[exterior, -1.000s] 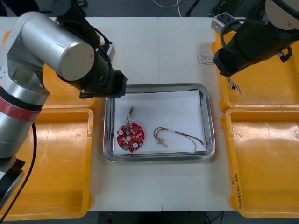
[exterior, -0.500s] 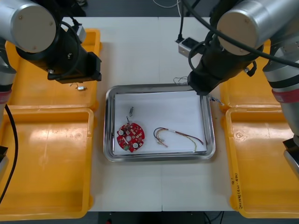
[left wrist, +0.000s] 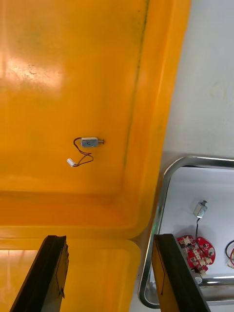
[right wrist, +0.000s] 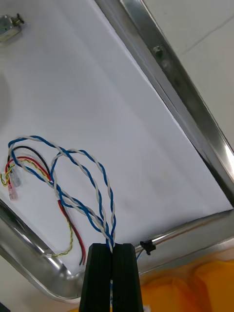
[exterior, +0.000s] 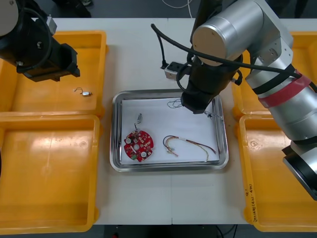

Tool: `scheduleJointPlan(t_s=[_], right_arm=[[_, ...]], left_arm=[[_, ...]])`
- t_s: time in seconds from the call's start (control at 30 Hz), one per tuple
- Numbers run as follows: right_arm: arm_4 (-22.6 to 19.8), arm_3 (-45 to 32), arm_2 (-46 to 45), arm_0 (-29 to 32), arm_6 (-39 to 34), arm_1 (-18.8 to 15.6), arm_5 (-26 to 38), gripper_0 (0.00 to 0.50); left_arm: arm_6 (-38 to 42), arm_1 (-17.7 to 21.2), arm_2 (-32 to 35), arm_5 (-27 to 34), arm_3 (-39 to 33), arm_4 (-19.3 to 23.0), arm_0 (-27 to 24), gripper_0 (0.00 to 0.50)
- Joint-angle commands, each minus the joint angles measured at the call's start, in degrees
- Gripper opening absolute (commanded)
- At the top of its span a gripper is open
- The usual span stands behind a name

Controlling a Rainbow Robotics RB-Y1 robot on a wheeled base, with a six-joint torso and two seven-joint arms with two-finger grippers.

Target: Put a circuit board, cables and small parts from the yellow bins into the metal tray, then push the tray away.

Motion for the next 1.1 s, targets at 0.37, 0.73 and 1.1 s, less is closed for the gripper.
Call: scheduleJointPlan(t_s=[0.37, 0.73, 1.1], right_arm=[[2.4, 3.6, 9.2, -2.9, 12.9, 0.1, -10.9, 0.000], [0.9, 3.6, 13.4, -0.3, 15.1, -2.9, -19.7, 0.000], [0.4, 3.6, 17.4, 2.0, 16.7, -6.8, -26.7, 0.000]], left_arm=[[-5.4, 2.3, 0.2, -7.9, 6.8, -5.0, -3.0, 0.500], [-6.2, 2.2, -2.3, -10.2, 9.3, -5.5, -2.9, 0.500], [-7.0, 2.0, -4.2, -14.3, 13.0, -5.4, -2.9, 0.500]])
